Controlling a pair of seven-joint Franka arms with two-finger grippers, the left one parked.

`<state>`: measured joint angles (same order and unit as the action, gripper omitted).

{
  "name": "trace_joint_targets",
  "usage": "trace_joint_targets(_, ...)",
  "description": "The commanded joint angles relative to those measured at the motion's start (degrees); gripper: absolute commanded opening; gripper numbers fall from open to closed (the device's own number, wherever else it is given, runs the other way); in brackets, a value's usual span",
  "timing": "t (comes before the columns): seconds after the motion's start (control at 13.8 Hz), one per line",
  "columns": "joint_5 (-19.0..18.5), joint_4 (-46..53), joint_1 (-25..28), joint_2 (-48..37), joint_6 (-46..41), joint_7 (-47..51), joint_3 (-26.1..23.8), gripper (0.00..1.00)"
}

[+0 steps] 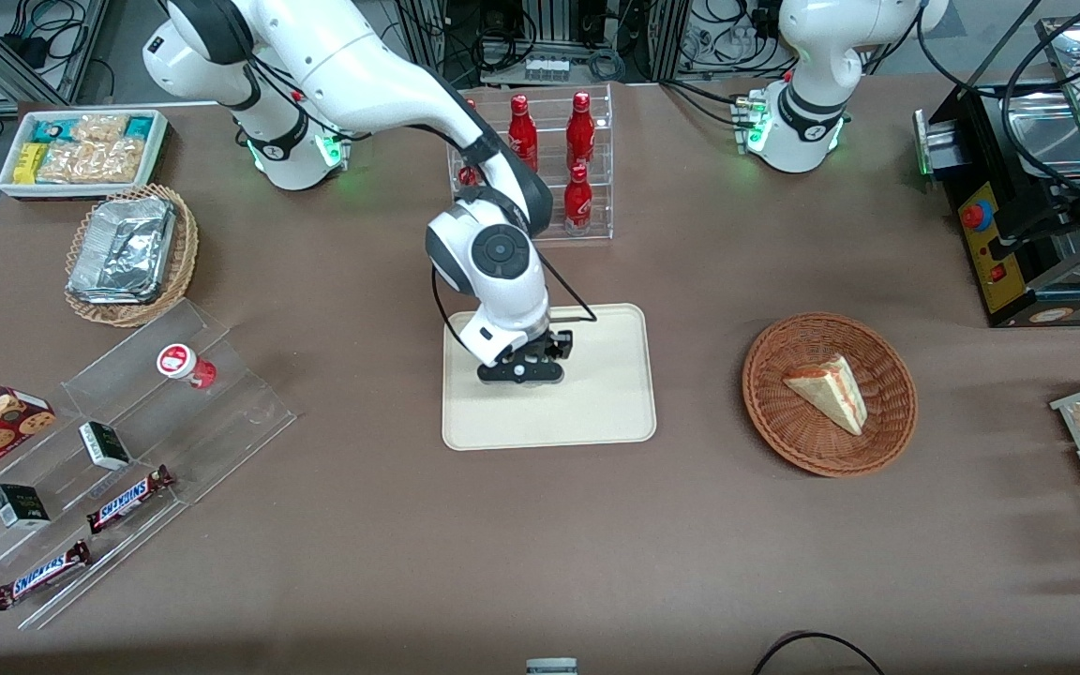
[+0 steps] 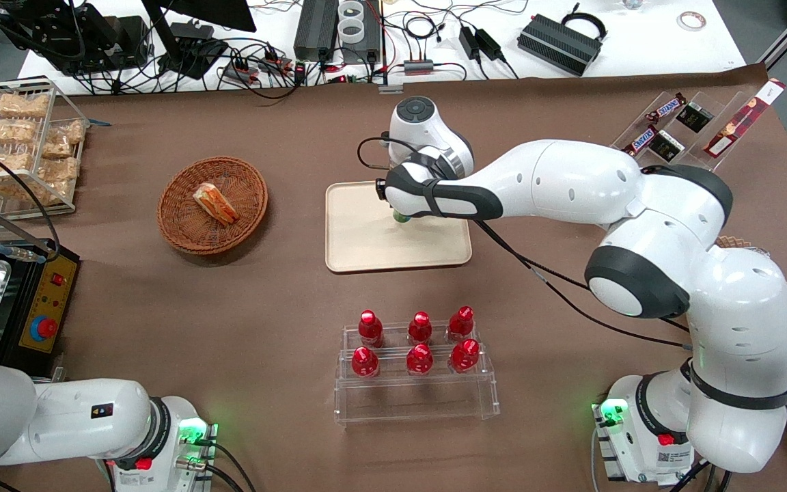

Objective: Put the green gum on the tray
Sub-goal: 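Lower the gum tub onto the tray with the right gripper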

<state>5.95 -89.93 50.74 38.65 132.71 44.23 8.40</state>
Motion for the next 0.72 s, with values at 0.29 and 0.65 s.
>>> trace_joint_targets(0.29,-1.38,3.54,0.42,3.71,0.27,2.27,0.57,0.00)
trace_joint_targets(0.65,-1.29,3.54,0.33,4.33,0.27,2.27,0.57,0.39)
